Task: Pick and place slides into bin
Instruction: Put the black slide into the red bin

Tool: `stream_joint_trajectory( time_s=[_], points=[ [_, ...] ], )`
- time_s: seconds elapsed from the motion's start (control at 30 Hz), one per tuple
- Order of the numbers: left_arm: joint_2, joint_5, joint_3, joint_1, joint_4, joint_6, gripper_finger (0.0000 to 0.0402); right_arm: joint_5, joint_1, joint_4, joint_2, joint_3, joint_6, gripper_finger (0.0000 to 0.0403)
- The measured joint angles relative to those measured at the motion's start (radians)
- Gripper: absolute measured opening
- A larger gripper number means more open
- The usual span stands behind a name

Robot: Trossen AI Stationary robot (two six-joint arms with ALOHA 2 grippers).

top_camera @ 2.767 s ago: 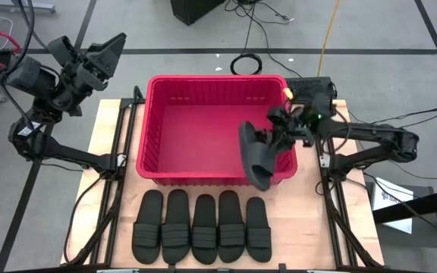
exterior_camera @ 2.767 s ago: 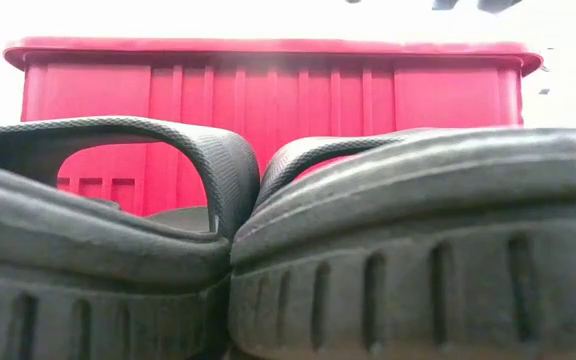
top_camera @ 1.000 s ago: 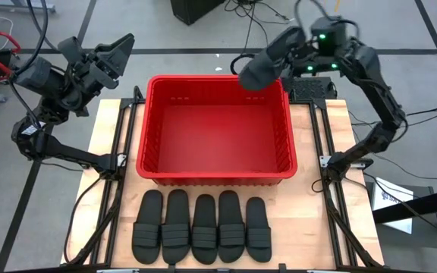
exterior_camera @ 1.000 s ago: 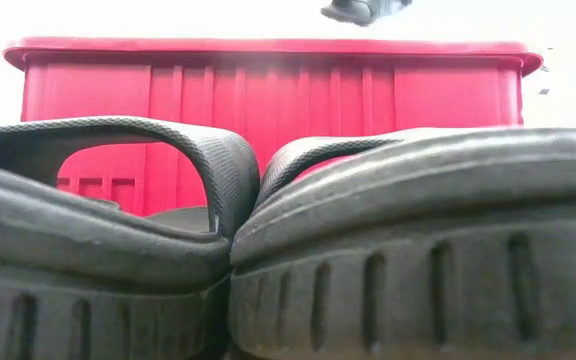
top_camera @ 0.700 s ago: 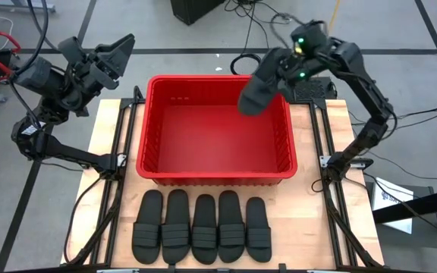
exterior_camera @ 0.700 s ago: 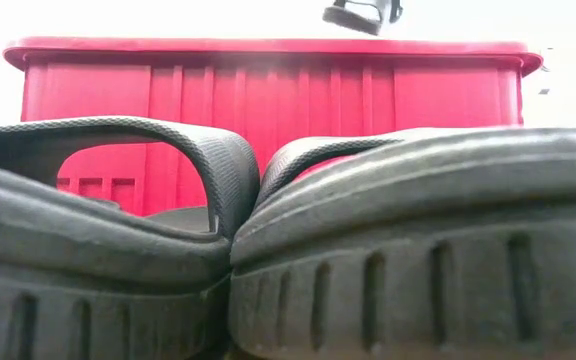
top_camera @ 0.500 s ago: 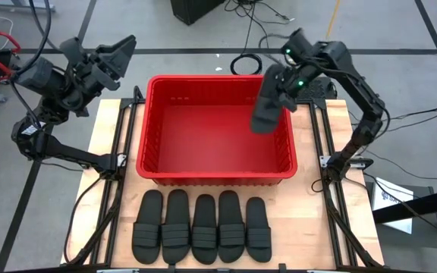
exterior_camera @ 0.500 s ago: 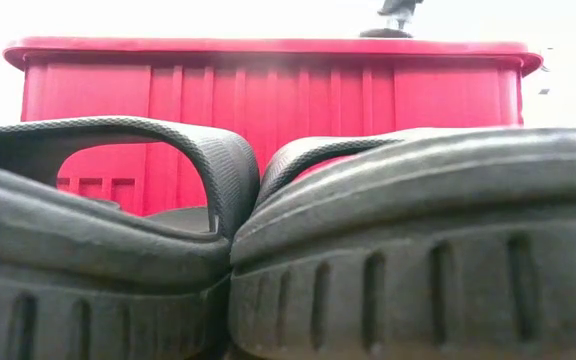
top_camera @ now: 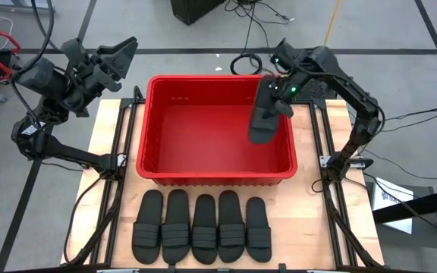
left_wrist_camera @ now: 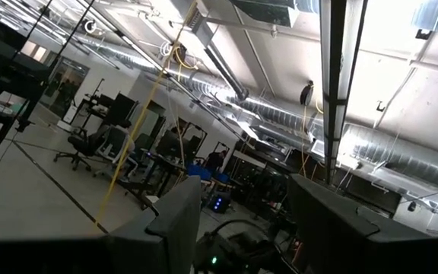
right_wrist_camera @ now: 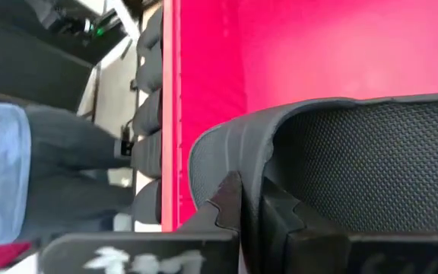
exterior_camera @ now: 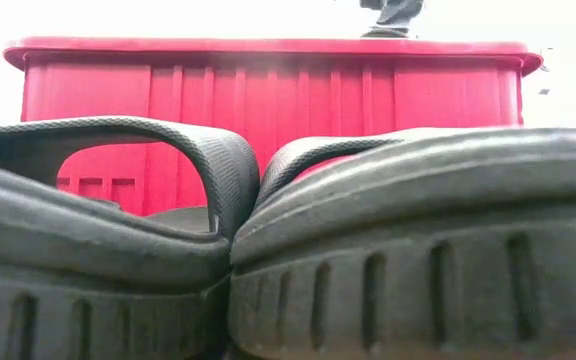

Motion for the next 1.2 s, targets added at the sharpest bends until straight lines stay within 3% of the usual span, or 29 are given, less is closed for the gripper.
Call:
stream_joint_trajectory(
  time_s=[0.13,0.3,0.67,1.2],
  points=[
    [0.0,0.0,0.0,0.0,-0.003,0.001,0.02,-0.005,0.022,0.003,0.001,-0.106,-0.035,0.0006],
    [0.0,0.0,0.0,0.0,-0.003,0.001,0.02,-0.1,0.024,0.0,-0.001,-0.251,-0.09,0.0006],
    [0.0,0.0,0.0,0.0,-0.012,0.007,0.02,-0.1,0.028,0.019,-0.001,-0.5,-0.159,0.0006],
    [0.0,-0.001,0.0,0.0,-0.019,0.016,0.02,-0.1,0.078,0.249,-0.001,-0.667,-0.085,0.0006]
  ],
)
